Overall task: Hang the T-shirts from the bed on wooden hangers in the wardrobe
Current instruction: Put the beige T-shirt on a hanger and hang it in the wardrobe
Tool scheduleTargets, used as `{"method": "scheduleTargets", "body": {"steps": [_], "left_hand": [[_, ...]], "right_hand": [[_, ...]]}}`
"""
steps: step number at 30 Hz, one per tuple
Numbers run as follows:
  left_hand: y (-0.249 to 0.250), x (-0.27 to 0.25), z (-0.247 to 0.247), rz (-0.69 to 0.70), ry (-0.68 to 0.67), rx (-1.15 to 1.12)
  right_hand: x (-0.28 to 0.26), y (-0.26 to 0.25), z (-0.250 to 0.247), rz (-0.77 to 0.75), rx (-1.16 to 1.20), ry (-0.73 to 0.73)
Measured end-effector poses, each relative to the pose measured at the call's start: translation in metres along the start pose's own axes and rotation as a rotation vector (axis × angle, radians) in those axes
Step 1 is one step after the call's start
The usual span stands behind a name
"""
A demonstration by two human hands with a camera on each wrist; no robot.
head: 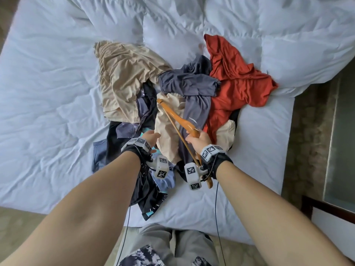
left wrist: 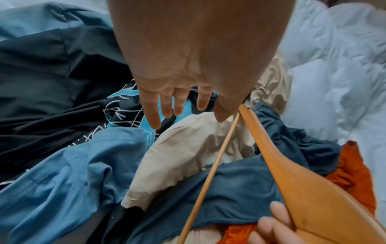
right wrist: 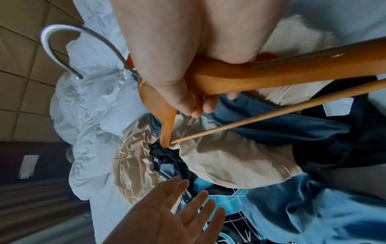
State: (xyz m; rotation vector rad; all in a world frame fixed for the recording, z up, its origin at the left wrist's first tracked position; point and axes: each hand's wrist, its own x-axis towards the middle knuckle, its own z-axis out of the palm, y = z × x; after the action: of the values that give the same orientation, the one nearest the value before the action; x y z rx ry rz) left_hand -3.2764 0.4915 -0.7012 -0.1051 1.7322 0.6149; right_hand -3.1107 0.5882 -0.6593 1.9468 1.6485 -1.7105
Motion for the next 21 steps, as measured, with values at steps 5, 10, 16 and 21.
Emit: {"method": "scheduleTargets", "body": {"steps": [5,10,16,21], "left_hand": [[-0.008,0.025,0.009,0.017,-0.030,0.047],[-0.013,0.043,0.012,-0.055,-0.063,0.027],[-0.013,0.048,0.012,0.028,-0.025,-0.141],[0.007,0.029,0.008,-0.020,-0.082,-0.168]], "right_hand": [[0.026,0.011,0.013,0.050,-0.057,-0.014],[0.035,0.019,0.021,0.055,-0.099,-0.060],[0.035,0.016,0.020,0.070,-0.110,-0.070],[0.031,0.007,0.017,0.056,-0.130,-0.095]]}}
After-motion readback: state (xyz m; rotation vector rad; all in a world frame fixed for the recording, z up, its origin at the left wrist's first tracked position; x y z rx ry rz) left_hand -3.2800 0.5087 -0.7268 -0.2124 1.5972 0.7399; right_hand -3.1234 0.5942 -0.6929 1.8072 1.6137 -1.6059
